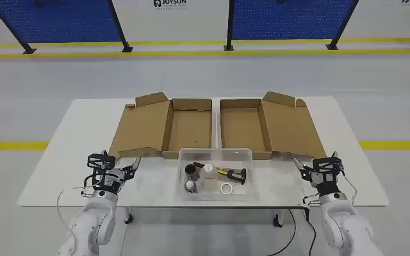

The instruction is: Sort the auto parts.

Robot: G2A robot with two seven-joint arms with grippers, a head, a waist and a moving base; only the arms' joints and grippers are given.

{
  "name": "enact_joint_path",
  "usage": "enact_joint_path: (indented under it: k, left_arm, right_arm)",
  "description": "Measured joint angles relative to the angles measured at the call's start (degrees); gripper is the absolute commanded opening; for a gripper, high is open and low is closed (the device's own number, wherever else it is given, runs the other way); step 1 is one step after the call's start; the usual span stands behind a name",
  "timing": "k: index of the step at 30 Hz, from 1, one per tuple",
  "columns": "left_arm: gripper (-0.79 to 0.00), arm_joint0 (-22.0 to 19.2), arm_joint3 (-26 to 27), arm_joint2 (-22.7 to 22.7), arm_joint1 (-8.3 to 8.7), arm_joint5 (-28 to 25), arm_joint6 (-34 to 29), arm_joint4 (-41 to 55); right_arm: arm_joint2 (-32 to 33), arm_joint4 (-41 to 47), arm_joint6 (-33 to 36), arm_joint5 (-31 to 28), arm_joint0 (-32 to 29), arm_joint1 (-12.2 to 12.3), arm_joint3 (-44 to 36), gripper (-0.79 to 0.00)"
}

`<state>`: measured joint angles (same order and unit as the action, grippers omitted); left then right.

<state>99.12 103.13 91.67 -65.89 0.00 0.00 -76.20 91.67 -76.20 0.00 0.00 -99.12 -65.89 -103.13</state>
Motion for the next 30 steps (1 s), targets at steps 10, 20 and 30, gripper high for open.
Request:
enact_joint_path:
  k: [10,20,30]
  left_arm:
    - [0.000,0.0,0.0,0.0,0.00,0.0,0.0,0.0]
    - [0.000,-2.0,1.1,-0.2,0.00,-1.6,-0.3,-0.9]
    - [0.000,-8.8,5.4,-5.6,-0.50,-11.6,-5.0,7.6]
  right_arm:
    - [0.0,0.0,0.0,0.0,0.0,0.0,0.0,0.000]
    - [0.0,0.0,0.0,0.0,0.0,0.0,0.0,0.000]
    - [0.0,0.0,0.0,0.0,0.0,0.0,0.0,0.000]
